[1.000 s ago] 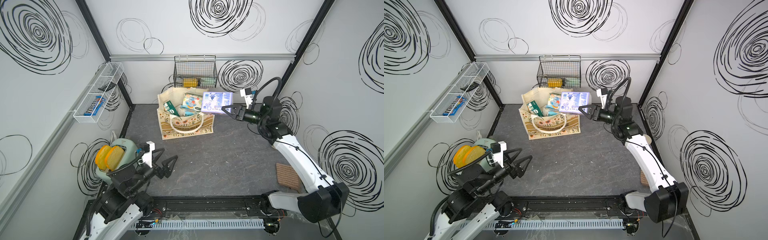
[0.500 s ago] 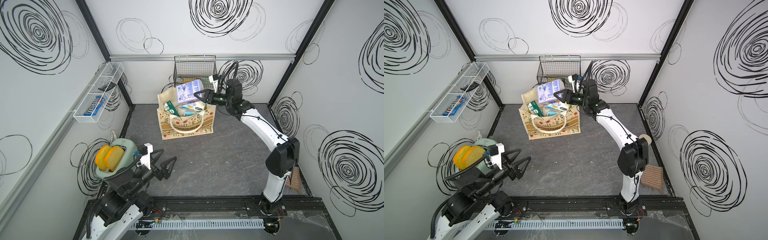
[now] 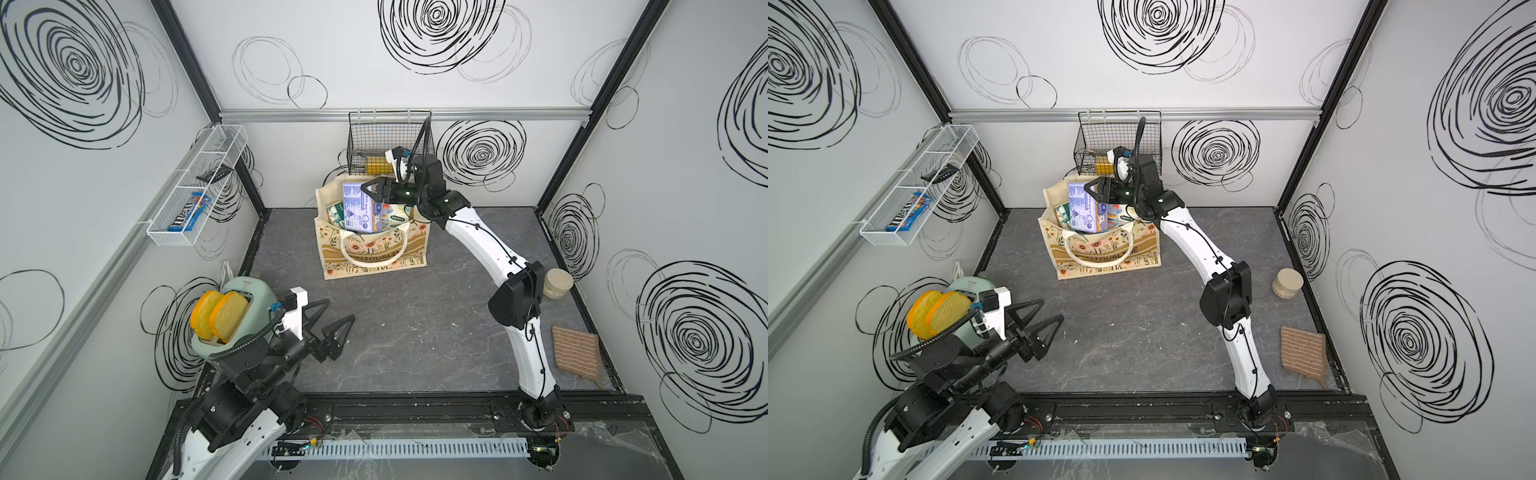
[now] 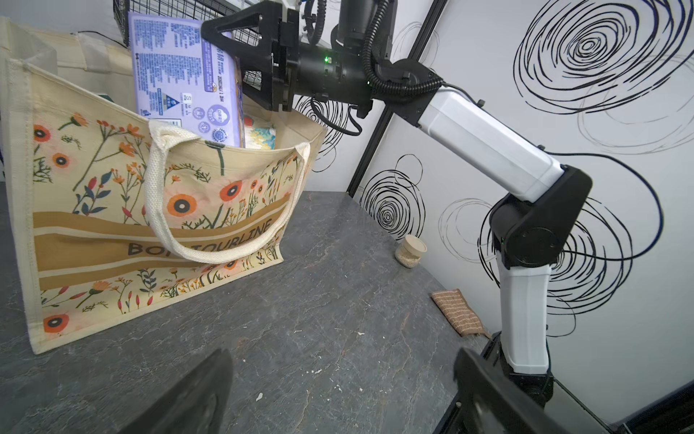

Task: Put tissues into the canvas bag
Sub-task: Place the pack of facial tissues in the canvas bag.

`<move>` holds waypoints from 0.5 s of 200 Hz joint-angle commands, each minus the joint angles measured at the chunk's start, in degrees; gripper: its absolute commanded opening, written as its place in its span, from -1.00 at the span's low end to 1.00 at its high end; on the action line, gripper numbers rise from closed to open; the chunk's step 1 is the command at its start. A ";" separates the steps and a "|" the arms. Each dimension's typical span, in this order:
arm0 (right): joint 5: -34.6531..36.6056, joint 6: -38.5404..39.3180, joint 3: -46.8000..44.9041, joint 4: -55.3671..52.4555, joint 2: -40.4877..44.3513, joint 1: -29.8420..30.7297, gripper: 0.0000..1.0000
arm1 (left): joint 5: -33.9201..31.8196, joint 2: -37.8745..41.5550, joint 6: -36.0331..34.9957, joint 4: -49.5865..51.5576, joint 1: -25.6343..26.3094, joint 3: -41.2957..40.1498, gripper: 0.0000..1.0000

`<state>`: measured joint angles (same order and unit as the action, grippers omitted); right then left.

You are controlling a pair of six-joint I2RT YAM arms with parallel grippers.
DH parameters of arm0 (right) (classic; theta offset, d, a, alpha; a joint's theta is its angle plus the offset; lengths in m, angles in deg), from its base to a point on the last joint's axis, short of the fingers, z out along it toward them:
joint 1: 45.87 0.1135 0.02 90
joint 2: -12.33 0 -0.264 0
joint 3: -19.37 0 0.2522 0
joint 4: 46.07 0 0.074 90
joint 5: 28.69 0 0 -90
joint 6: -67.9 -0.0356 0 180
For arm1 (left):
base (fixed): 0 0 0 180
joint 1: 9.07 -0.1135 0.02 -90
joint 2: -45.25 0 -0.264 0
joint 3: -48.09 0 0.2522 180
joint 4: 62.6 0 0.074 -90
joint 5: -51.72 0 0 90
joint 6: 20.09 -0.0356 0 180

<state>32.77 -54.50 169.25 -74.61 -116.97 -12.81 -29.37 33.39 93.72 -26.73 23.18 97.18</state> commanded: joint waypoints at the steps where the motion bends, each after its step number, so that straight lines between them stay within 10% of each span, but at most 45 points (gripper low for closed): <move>1: 0.33 -1.11 2.74 1.31 -1.15 0.17 0.22 | 0.34 -0.10 0.36 -3.28 0.39 -0.18 0.91; 100: 3.61 -5.96 9.56 17.22 -4.91 1.49 0.22 | 0.08 -0.18 0.36 -3.21 0.40 -0.18 0.91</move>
<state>35.75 -58.15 175.08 -65.04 -122.32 -12.14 -29.39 33.33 93.72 -26.73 23.29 97.16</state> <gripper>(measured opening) 0.609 0.958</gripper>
